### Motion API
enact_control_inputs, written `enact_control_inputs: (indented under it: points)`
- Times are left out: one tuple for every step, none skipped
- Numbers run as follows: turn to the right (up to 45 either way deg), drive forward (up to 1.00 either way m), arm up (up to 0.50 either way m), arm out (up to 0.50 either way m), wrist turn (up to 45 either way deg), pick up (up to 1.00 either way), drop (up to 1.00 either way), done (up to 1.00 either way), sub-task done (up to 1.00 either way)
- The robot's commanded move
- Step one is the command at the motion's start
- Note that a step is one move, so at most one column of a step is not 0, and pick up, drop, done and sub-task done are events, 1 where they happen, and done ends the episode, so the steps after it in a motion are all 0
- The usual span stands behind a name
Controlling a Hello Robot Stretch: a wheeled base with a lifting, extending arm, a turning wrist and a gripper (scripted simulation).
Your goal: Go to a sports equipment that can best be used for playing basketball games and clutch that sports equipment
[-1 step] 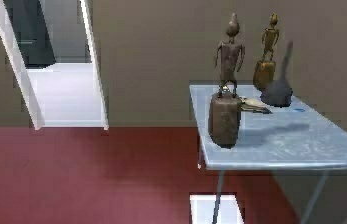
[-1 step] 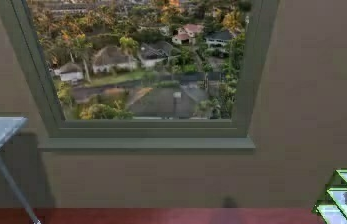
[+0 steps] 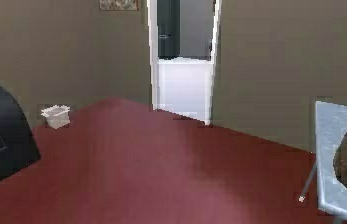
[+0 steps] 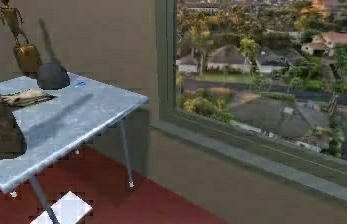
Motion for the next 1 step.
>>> enact_control_inputs:
  points:
    - [0.0, 1.00, 0.00, 0.00, 0.0, 0.00, 0.00, 0.00, 0.00]
